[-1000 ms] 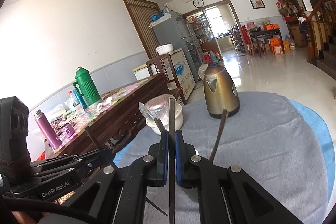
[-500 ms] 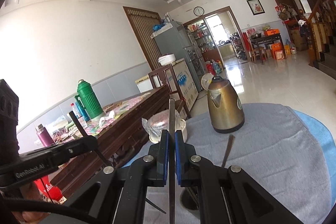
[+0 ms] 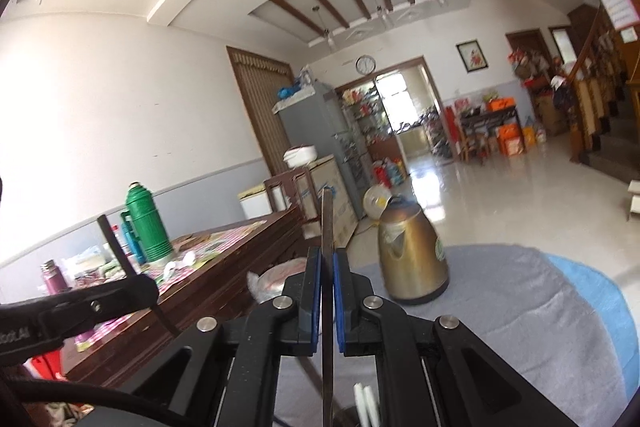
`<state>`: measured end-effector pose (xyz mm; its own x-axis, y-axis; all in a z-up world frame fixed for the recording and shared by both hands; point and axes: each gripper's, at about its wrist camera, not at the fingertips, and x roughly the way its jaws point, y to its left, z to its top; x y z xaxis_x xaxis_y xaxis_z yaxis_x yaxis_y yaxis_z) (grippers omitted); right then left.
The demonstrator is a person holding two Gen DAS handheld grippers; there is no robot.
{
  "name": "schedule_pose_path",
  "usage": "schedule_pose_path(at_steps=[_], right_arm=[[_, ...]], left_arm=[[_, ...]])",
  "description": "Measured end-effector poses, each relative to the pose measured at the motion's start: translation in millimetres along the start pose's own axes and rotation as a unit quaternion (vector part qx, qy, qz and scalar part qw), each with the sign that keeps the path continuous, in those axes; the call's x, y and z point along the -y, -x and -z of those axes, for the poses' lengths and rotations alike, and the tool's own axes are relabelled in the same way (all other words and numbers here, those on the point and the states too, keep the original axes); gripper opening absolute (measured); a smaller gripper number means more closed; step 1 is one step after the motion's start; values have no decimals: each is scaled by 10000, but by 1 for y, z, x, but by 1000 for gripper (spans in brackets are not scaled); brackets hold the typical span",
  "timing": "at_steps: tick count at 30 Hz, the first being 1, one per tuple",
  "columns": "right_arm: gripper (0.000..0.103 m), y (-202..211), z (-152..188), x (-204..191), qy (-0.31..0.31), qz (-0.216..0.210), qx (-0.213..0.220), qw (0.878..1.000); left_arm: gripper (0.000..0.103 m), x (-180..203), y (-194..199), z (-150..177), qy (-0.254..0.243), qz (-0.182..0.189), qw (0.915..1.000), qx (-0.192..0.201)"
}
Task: Organize utensils
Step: 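Lower both chopsticks into the dark grey cup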
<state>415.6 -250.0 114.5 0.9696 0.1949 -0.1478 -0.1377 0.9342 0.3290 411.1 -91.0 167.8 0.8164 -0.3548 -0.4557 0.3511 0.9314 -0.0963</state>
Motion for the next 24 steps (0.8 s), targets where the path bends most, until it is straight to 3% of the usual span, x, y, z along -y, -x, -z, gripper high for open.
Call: schedule_pose_path(at_steps=[13, 24], right_arm=[[6, -19, 0, -2, 420, 551, 539, 9961], [6, -44, 22, 3, 399, 881, 550, 9938]], left_arm=[[7, -4, -24, 8, 31, 52, 10000, -11], [7, -10, -46, 25, 44, 81, 9999, 47]])
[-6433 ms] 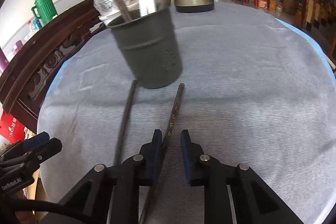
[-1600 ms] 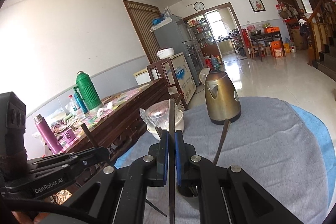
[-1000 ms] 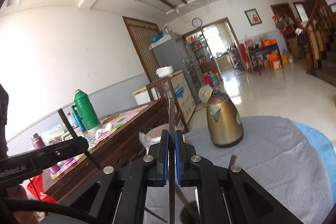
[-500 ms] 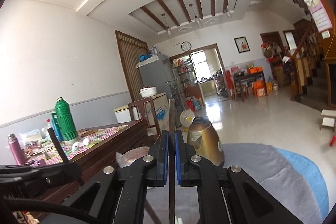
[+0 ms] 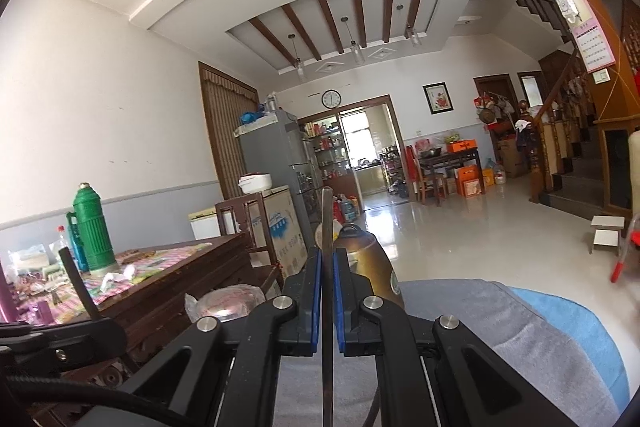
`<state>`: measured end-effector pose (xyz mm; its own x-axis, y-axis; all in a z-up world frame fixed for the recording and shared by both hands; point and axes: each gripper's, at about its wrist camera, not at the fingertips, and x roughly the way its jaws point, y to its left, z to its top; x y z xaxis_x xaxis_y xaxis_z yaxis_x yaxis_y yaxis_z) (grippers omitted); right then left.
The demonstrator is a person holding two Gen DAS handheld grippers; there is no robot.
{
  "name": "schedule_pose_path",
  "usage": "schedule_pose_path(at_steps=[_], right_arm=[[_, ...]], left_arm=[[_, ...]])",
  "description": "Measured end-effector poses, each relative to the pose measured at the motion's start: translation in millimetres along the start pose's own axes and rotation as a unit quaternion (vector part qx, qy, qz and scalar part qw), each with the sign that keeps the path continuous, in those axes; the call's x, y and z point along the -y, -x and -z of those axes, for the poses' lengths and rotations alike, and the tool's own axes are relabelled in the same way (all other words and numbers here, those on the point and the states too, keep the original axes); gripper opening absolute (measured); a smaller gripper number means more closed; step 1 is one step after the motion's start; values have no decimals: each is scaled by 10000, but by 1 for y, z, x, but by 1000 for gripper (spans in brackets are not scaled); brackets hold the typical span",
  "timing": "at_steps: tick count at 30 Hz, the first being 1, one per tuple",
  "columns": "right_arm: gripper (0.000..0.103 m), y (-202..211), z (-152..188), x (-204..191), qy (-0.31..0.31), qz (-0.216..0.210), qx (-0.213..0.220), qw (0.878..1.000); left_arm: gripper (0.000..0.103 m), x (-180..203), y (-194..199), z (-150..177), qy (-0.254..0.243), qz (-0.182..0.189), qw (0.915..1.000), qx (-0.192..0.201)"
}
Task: Organize utensils
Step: 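Lower both chopsticks into the dark grey cup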
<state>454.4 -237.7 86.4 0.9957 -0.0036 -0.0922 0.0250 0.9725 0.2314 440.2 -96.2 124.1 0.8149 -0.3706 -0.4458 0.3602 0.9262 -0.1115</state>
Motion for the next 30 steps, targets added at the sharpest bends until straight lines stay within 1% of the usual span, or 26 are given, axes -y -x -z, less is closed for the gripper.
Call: schedule_pose_path(at_steps=[5, 13, 18, 23, 30], right_arm=[[6, -1, 12, -1, 23, -22, -123, 9999], [6, 11, 32, 4, -64, -78, -390, 9992], [6, 26, 39, 7, -127, -124, -446, 9988], [6, 36, 46, 6, -33, -147, -535, 9985], [6, 45, 54, 7, -30, -162, -724, 9972]], left_arm=[[7, 0, -7, 12, -33, -59, 10000, -51], [7, -8, -22, 37, 132, -40, 9991, -389], [7, -5, -24, 48, 123, -59, 9986, -516], [7, -5, -28, 60, 196, -173, 9965, -791], [7, -3, -25, 66, 205, -217, 9956, -890]])
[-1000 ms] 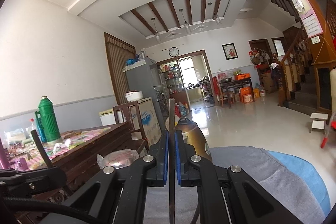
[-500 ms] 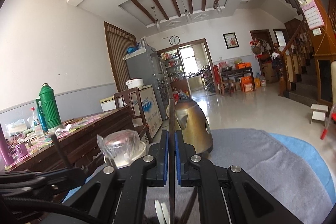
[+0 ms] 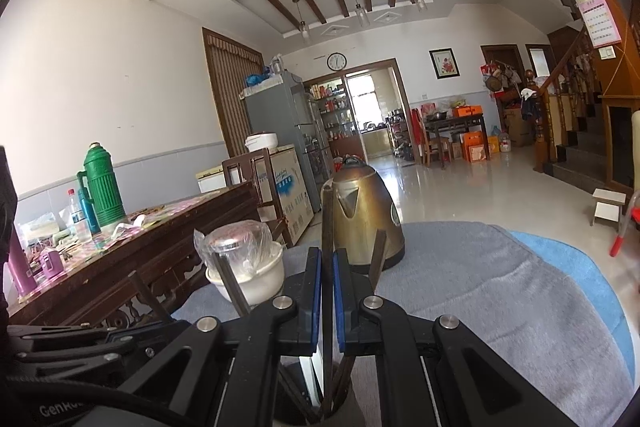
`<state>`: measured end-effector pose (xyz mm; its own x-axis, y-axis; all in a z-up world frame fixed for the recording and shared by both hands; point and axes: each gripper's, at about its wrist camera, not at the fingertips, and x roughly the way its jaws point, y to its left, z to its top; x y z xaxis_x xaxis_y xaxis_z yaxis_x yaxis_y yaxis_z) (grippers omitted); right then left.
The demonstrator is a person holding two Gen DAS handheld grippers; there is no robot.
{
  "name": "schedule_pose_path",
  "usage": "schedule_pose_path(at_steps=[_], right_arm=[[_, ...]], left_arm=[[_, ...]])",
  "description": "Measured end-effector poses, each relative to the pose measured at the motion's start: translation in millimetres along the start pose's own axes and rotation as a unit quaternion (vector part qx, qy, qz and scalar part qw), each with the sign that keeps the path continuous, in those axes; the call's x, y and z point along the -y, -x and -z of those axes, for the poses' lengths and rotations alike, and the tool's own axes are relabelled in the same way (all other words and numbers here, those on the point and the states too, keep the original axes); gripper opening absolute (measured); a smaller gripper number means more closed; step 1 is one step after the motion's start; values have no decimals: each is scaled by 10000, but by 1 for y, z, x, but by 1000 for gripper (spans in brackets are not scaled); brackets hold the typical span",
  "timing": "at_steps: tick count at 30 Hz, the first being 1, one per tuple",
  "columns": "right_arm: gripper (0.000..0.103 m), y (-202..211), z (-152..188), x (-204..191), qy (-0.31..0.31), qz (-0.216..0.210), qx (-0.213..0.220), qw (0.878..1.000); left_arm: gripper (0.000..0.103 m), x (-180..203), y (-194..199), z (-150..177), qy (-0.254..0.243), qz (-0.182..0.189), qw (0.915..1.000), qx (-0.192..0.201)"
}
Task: Organize utensils
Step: 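Lower both chopsticks into the dark grey cup, then open both tools to release the chopsticks into the cup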
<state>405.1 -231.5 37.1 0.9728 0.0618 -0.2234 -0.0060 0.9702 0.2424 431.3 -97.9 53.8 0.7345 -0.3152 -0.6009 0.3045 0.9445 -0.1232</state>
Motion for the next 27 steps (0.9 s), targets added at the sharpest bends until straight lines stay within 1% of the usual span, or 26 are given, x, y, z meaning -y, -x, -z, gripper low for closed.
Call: schedule_pose_path(at_steps=[8, 16, 27], right_arm=[[6, 10, 3, -4, 101, -9, -87, 9999], [7, 10, 7, -4, 127, -48, -227, 9997], [7, 13, 11, -6, 157, -127, -295, 9994]], left_arm=[[8, -1, 3, 4, 9, -27, 10000, -51], [8, -1, 4, 5, 20, -51, 10000, -75], [8, -11, -2, 6, 132, 75, 9998, -130]])
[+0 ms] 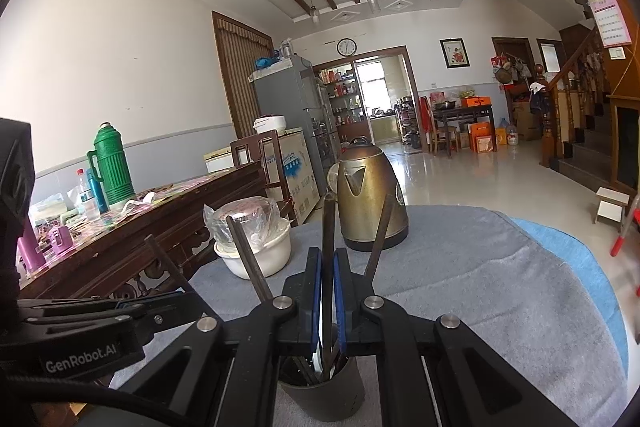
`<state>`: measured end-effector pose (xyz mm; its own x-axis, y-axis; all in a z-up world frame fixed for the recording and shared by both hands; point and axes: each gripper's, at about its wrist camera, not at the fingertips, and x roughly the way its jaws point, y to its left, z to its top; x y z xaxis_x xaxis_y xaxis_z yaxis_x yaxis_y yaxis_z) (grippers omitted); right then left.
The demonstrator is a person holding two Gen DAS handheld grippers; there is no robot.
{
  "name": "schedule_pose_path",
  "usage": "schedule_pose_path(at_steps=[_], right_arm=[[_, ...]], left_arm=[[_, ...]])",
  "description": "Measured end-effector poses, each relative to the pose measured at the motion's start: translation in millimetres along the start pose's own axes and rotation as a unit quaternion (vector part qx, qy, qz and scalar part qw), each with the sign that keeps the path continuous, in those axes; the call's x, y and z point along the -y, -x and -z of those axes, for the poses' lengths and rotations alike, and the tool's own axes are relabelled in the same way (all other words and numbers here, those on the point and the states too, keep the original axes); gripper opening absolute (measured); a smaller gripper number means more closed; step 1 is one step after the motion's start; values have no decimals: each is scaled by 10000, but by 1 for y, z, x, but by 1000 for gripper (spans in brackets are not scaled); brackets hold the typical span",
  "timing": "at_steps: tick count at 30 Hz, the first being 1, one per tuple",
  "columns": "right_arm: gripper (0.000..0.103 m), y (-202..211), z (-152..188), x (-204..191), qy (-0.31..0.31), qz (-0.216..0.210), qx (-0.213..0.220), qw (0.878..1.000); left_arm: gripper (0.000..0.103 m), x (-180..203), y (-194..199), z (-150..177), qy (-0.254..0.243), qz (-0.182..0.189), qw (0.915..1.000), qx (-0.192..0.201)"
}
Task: Organize utensils
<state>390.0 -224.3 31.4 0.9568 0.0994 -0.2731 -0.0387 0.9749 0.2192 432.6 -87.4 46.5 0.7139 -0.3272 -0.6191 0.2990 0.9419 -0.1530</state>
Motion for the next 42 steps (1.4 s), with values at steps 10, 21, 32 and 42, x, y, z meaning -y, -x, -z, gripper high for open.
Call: schedule_pose_path(at_steps=[10, 21, 32, 42], right_arm=[[8, 3, -1, -2, -5, -48, -35, 10000], [24, 24, 5, 16, -188, -18, -125, 9997], [24, 67, 21, 25, -382, -48, -435, 9983], [70, 127, 22, 22, -330, -55, -64, 9994]], left_arm=[[54, -6, 9, 2, 16, -24, 9998, 171], [75, -20, 29, 29, -156, -698, 9974, 128], [87, -10, 63, 56, -158, -1372, 9901, 242], [93, 15, 101, 68, -332, -1686, 9834, 580]])
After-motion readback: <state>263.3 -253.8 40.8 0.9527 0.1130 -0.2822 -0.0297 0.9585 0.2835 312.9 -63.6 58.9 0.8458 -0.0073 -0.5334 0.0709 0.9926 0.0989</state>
